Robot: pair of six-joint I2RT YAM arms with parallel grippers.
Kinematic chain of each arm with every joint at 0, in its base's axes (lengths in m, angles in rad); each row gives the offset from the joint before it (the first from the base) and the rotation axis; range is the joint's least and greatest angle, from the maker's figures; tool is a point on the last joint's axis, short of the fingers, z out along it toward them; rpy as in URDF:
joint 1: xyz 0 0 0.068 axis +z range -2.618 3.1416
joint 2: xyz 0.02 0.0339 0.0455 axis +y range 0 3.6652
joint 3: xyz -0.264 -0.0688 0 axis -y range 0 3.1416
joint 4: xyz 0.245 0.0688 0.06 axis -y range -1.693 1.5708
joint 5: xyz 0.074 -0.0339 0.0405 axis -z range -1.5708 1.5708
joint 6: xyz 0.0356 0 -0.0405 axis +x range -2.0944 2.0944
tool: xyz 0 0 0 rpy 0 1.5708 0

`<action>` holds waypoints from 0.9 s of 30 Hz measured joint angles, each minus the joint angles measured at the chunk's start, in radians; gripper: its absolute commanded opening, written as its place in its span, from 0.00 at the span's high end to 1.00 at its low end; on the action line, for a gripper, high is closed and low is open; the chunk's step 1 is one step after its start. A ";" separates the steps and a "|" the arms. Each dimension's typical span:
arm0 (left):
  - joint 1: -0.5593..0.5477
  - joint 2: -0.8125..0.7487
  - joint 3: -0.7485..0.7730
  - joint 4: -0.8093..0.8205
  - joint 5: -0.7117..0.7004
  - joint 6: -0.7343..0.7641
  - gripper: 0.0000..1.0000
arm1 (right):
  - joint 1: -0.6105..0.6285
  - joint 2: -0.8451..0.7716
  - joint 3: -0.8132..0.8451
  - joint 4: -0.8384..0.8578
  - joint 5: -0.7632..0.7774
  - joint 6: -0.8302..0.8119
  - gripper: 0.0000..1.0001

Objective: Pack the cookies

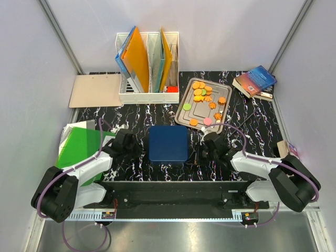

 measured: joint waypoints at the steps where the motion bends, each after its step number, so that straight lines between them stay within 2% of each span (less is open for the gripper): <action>1: 0.000 0.000 0.000 0.000 0.000 0.000 0.96 | 0.000 0.001 0.000 0.006 0.000 0.002 1.00; 20: 0.000 -0.003 -0.005 0.008 0.000 0.000 0.96 | 0.002 -0.063 0.014 0.006 0.001 0.006 1.00; 24: 0.000 -0.003 -0.005 0.007 0.000 0.000 0.96 | 0.003 -0.093 0.029 -0.058 0.014 -0.004 1.00; 27: 0.000 -0.006 -0.005 -0.004 -0.004 0.001 0.97 | 0.003 -0.183 0.059 -0.160 0.052 -0.027 1.00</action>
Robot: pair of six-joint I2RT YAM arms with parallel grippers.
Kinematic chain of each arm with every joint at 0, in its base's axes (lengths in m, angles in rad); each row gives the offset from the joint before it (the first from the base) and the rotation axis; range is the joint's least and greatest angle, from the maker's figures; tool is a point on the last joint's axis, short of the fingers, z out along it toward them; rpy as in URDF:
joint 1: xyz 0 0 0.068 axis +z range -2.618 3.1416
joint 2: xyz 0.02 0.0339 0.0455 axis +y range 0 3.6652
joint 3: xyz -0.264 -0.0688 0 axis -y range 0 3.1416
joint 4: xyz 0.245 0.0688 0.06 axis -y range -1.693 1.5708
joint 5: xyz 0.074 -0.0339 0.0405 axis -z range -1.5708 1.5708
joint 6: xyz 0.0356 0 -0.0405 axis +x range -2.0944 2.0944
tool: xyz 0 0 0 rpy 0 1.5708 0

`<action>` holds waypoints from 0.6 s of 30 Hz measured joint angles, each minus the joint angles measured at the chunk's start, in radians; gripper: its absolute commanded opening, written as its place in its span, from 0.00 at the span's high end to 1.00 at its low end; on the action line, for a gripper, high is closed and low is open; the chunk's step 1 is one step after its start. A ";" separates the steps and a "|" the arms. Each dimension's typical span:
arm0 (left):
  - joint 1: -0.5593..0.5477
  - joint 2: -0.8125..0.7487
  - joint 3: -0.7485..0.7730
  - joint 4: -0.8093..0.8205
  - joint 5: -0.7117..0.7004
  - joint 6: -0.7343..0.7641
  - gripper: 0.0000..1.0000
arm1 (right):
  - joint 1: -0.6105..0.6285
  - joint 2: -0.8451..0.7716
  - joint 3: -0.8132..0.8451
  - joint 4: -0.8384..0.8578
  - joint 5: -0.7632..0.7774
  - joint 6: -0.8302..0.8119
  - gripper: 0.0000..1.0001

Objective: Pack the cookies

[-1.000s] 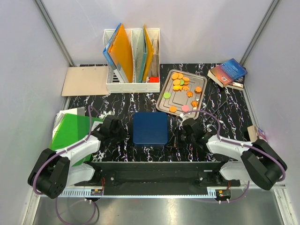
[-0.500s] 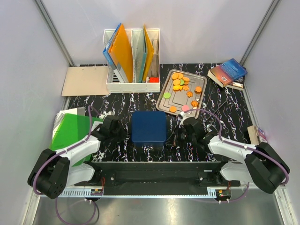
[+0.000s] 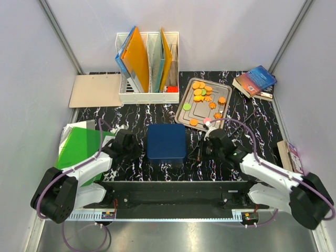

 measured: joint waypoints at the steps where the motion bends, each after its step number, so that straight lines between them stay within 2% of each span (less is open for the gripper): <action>1: 0.000 -0.004 0.000 -0.010 -0.007 0.001 0.97 | 0.000 -0.035 0.018 -0.035 0.013 -0.010 1.00; 4: 0.000 -0.027 0.002 -0.056 -0.044 0.004 0.97 | 0.000 -0.109 0.093 -0.108 0.042 -0.039 1.00; 7: 0.007 -0.067 0.006 -0.130 -0.102 0.004 0.97 | 0.000 -0.101 0.166 -0.113 0.059 -0.067 1.00; 10: 0.027 -0.130 0.006 -0.192 -0.156 0.003 0.96 | 0.000 -0.021 0.206 -0.065 0.062 -0.085 1.00; 13: 0.046 -0.218 0.006 -0.233 -0.197 -0.001 0.91 | 0.001 0.133 0.235 0.024 0.057 -0.094 1.00; 16: 0.051 -0.282 0.011 -0.245 -0.206 0.004 0.73 | 0.001 0.309 0.283 0.093 0.048 -0.095 1.00; 18: 0.053 -0.291 0.028 -0.241 -0.198 0.017 0.56 | 0.000 0.413 0.327 0.130 0.035 -0.094 1.00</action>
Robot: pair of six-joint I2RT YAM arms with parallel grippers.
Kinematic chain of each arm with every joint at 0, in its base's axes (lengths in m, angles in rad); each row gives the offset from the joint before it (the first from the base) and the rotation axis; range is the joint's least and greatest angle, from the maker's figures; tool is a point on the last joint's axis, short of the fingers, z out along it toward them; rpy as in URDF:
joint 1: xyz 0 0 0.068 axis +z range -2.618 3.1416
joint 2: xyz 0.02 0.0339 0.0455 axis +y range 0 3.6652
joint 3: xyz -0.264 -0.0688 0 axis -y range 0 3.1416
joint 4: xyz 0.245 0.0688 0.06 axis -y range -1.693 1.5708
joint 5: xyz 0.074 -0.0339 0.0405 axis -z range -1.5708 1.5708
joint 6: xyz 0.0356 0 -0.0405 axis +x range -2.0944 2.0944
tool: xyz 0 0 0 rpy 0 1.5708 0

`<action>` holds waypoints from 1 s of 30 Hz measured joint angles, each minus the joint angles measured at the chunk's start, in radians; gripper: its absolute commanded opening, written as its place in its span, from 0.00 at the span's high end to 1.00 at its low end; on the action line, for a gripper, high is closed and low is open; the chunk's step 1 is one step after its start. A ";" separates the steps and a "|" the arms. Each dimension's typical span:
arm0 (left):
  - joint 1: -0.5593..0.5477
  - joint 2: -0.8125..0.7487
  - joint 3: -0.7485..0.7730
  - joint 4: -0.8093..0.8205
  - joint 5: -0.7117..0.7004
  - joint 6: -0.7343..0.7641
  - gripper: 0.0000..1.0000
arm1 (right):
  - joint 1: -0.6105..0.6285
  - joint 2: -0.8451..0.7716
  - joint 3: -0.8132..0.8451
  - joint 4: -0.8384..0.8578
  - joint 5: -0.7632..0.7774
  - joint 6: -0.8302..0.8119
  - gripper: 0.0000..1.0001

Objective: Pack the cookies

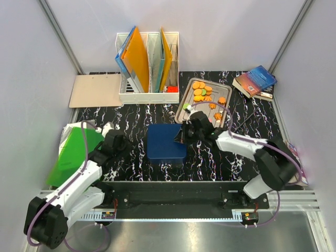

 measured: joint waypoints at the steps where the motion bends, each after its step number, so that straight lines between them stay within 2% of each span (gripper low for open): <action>1: 0.002 0.003 0.012 0.006 0.006 0.009 0.51 | 0.000 0.038 0.017 0.019 -0.007 0.002 1.00; 3: 0.003 0.019 0.047 0.012 0.024 0.027 0.43 | 0.000 0.087 0.041 0.057 -0.018 0.008 1.00; 6: 0.003 0.061 0.102 0.059 0.059 0.046 0.39 | -0.001 0.121 0.064 0.097 -0.027 0.010 1.00; 11: 0.005 0.131 0.143 0.194 0.143 0.053 0.39 | -0.003 0.169 0.080 0.150 -0.043 0.019 1.00; 15: 0.005 0.254 0.203 0.255 0.217 0.056 0.42 | -0.005 0.187 0.081 0.182 -0.058 0.027 1.00; 22: 0.006 0.471 0.295 0.386 0.341 0.063 0.54 | -0.011 0.212 0.081 0.227 -0.077 0.041 1.00; 26: 0.006 0.556 0.323 0.411 0.385 0.070 0.68 | -0.012 0.218 0.081 0.238 -0.082 0.046 1.00; 27: 0.006 0.573 0.333 0.412 0.391 0.073 0.74 | -0.013 0.219 0.081 0.241 -0.083 0.047 1.00; 30: 0.006 0.610 0.348 0.418 0.396 0.080 0.81 | -0.014 0.224 0.080 0.248 -0.086 0.049 1.00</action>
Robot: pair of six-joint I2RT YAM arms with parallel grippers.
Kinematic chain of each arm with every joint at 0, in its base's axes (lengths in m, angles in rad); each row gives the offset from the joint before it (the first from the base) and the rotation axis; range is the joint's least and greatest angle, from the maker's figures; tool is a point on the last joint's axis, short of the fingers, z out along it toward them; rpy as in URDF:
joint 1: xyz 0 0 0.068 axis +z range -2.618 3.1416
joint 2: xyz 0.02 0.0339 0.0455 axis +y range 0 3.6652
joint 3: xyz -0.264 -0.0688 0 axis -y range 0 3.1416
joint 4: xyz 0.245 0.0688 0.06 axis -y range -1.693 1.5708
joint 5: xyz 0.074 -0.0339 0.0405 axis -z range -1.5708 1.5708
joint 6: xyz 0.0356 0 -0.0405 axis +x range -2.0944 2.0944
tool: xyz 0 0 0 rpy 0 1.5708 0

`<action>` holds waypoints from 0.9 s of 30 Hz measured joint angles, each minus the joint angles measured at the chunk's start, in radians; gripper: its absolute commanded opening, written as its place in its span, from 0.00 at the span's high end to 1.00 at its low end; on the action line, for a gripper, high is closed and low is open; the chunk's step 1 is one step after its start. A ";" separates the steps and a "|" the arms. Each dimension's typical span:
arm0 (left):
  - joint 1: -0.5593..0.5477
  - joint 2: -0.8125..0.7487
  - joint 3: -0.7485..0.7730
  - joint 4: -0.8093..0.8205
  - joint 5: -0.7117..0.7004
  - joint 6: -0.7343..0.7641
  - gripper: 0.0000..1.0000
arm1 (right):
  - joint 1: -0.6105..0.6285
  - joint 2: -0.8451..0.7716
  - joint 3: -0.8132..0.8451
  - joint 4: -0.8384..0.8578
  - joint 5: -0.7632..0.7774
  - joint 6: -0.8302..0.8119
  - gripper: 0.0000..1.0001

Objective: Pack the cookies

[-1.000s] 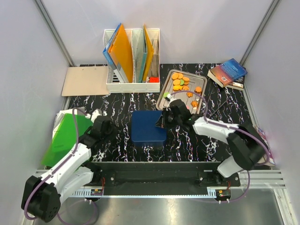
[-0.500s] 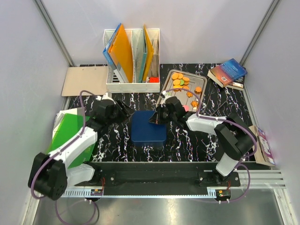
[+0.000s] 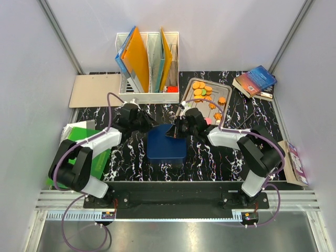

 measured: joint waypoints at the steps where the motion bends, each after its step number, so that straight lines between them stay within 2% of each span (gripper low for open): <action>1: 0.000 0.010 0.000 -0.001 0.000 0.000 0.82 | 0.000 0.001 0.000 0.003 0.000 0.001 1.00; 7: 0.000 0.086 0.046 -0.050 0.009 0.000 0.88 | -0.001 0.003 0.000 0.004 -0.001 0.005 1.00; 13: 0.002 0.101 0.078 -0.085 0.004 0.003 0.88 | -0.001 -0.003 0.000 -0.003 0.002 0.006 1.00; 22: 0.014 -0.076 0.083 -0.146 -0.034 0.021 0.82 | -0.003 -0.167 0.000 -0.146 0.084 -0.028 1.00; 23: 0.014 -0.089 0.084 -0.143 -0.034 0.022 0.80 | -0.003 -0.196 0.000 -0.153 0.094 -0.033 1.00; 25: 0.014 -0.109 0.084 -0.136 -0.034 0.025 0.69 | -0.004 -0.239 0.002 -0.159 0.110 -0.043 1.00; 26: 0.014 -0.114 0.084 -0.137 -0.034 0.030 0.60 | -0.004 -0.254 0.002 -0.162 0.114 -0.047 0.99; 27: 0.014 -0.118 0.083 -0.141 -0.037 0.036 0.40 | -0.004 -0.267 0.002 -0.169 0.117 -0.050 0.84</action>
